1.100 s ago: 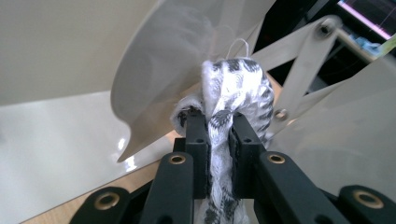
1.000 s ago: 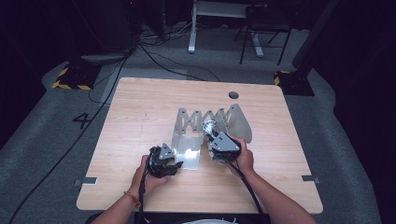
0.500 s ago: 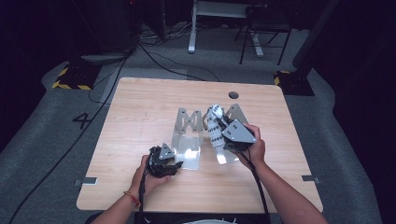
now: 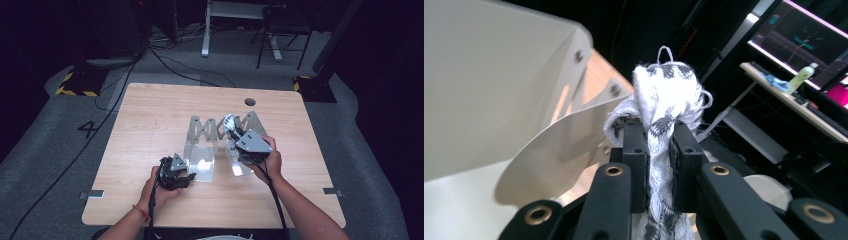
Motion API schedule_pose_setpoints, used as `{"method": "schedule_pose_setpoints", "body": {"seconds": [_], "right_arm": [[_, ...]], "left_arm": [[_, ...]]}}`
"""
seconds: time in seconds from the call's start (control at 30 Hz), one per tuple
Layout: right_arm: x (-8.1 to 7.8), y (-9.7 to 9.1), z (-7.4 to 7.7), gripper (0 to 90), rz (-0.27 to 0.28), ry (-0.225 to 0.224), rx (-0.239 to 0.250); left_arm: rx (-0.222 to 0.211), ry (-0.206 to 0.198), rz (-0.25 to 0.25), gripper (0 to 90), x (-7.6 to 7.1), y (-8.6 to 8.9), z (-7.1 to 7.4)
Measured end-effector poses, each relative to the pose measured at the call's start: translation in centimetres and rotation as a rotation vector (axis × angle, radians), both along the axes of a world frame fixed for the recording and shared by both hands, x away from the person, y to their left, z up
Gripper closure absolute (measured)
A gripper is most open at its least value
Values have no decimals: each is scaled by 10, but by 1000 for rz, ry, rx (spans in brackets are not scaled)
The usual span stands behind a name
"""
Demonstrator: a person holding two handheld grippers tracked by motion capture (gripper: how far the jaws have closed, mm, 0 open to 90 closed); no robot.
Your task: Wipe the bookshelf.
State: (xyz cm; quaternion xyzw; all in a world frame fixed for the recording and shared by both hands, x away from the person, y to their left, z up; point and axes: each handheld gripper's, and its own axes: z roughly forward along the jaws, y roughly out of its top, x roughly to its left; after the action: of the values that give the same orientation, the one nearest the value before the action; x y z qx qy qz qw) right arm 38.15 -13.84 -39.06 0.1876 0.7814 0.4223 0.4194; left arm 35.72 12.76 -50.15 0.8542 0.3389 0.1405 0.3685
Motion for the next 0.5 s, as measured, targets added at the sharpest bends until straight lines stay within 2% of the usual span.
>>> {"method": "schedule_pose_setpoints", "body": {"seconds": [0.13,0.37,0.5], "right_arm": [[1,5,-15,813,2,16,-35],[5,8,-45,813,-10,75,-98],[5,10,-60,813,-9,71,-142]], "left_arm": [[0,0,1,523,0,0,0],[-4,3,2,523,0,0,0],[-5,4,2,523,0,0,0]]}}
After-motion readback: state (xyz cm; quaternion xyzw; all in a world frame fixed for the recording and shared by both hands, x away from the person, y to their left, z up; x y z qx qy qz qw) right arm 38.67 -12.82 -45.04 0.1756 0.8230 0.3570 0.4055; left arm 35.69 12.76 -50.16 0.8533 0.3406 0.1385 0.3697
